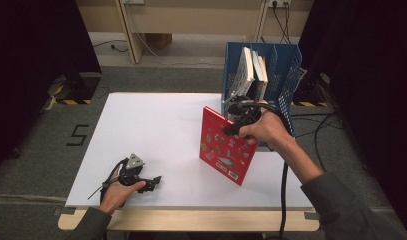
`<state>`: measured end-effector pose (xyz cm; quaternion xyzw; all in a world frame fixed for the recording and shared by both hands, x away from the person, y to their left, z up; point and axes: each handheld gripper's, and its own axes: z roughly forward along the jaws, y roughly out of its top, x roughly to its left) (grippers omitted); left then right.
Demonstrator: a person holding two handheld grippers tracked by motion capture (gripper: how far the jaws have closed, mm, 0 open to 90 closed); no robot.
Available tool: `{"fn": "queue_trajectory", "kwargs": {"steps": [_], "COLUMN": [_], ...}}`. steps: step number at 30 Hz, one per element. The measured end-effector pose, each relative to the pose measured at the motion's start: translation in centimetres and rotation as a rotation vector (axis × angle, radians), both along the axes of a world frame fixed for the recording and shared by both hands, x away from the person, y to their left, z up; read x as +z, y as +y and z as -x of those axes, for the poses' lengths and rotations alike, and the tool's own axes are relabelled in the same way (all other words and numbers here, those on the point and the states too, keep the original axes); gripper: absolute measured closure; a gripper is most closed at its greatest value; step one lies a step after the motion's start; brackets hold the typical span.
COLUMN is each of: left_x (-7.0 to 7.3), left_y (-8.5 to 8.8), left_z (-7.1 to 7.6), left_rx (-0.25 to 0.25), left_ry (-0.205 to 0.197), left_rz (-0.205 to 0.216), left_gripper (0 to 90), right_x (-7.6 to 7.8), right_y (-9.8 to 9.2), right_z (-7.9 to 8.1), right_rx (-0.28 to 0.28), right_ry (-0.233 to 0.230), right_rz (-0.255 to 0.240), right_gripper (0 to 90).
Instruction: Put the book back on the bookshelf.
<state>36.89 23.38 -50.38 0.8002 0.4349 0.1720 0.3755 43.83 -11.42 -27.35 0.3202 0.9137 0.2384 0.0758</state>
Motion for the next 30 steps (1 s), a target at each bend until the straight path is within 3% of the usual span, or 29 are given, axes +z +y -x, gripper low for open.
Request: {"fn": "queue_trajectory", "kwargs": {"steps": [7,10,14,20,30], "left_x": [0.0,0.0,0.0,0.0,0.0], "left_y": [0.0,0.0,0.1,0.1,0.2], "left_z": [0.0,0.0,-0.1,-0.1,-0.2], "left_rx": [-0.002,-0.002,-0.003,-0.002,0.002], "left_ry": [0.001,0.004,0.005,0.007,0.011], "left_rz": [0.001,0.004,0.011,0.021,0.032], "left_gripper": [9.0,8.9,7.4,6.6,6.4], "right_x": [0.0,0.3,0.8,2.2,3.6], "right_y": [0.0,-0.2,-1.1,-4.2,-9.7], "right_z": [0.1,0.4,1.1,2.0,3.9], "right_rx": [0.016,0.029,0.044,-0.011,-0.105], "right_ry": [-0.010,-0.015,-0.036,-0.062,-0.079], "right_rz": [0.015,-0.020,-0.013,-0.065,-0.074], "right_gripper": [77.1,78.5,78.9,79.0,79.0]}}
